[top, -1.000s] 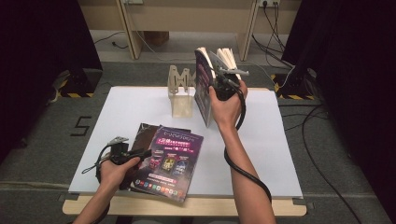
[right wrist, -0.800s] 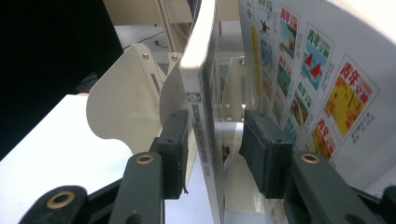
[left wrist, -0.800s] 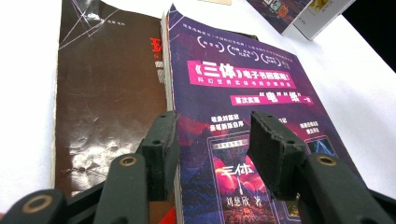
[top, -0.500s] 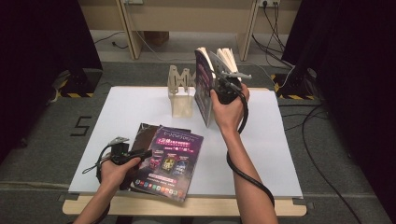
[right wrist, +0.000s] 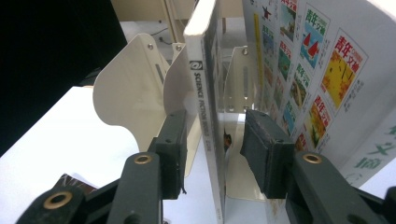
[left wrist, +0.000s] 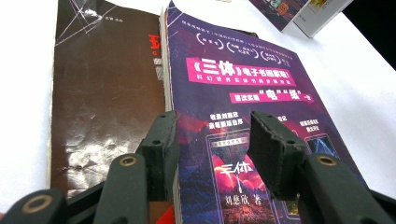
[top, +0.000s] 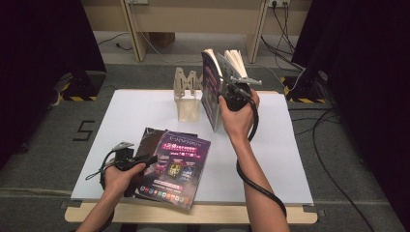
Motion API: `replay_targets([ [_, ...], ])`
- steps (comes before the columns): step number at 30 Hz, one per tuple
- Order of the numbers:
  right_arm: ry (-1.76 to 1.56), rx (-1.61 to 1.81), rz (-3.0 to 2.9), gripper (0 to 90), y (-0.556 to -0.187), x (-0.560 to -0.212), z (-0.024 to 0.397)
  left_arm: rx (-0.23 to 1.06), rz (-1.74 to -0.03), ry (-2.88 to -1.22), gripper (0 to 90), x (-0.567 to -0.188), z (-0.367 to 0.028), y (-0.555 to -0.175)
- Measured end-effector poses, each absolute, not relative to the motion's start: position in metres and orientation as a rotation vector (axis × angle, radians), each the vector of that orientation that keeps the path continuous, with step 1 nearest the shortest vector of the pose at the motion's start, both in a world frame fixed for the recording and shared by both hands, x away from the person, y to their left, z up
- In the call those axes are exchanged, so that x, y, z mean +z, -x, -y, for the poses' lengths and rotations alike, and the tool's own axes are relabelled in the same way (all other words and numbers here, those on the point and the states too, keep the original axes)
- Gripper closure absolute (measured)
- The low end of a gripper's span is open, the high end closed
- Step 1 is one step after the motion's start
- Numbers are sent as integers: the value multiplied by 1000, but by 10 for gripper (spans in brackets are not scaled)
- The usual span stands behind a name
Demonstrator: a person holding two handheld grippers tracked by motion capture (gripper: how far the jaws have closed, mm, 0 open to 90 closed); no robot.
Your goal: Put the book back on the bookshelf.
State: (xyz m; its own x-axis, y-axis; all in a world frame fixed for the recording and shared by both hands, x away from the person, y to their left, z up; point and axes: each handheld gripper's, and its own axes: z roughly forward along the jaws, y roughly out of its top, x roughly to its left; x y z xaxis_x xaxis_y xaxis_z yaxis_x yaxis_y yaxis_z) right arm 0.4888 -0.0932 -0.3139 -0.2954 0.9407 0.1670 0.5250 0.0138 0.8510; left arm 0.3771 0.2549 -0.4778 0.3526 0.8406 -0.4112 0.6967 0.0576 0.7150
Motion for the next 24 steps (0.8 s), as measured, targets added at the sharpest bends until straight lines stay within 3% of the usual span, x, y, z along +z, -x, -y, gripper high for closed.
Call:
replay_targets([
  [24,-1525,1229,-1871,595,-473,-329,103,194,-1394,-1682,513,-479,-255,-377],
])
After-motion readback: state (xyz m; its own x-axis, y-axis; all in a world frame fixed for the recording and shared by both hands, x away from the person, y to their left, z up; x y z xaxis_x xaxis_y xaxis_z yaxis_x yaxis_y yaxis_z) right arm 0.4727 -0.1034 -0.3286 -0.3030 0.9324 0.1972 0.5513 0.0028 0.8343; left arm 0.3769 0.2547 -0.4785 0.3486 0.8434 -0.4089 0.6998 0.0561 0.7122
